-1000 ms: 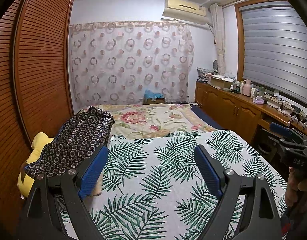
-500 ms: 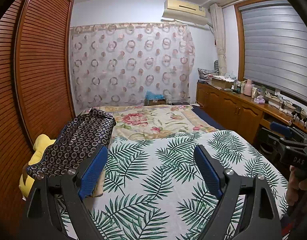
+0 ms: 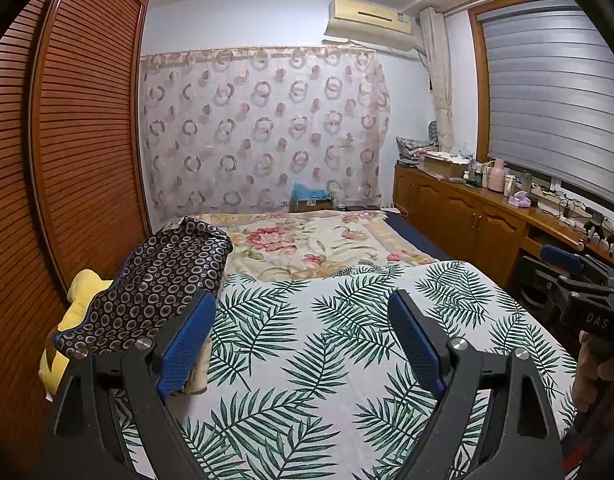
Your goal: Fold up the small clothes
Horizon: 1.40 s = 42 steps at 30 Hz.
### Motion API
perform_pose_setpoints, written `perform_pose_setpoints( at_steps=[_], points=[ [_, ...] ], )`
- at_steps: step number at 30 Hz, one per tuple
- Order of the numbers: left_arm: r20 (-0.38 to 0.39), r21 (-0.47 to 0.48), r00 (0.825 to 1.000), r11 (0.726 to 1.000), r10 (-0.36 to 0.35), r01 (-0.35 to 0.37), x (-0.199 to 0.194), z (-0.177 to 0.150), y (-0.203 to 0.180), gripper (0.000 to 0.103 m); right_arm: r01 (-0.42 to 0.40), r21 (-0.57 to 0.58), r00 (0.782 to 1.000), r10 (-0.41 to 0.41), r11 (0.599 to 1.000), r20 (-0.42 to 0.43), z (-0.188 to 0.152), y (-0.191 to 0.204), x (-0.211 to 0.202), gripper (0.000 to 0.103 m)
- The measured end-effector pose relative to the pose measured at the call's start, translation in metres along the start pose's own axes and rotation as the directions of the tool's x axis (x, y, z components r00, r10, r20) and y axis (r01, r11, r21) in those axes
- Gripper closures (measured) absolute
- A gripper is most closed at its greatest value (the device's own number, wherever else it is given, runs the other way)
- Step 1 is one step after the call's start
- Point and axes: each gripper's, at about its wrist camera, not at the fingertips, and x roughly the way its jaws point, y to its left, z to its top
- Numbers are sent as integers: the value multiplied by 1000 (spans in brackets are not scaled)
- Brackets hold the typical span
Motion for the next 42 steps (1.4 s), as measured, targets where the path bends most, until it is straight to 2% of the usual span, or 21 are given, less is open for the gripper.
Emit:
perform_pose_setpoints(
  at_steps=[42],
  points=[
    [6,6,1000,1000,5,-5,-1,1,2,14,-6,-2,1000,6,1000,-3,1,-5,-1,19]
  ],
)
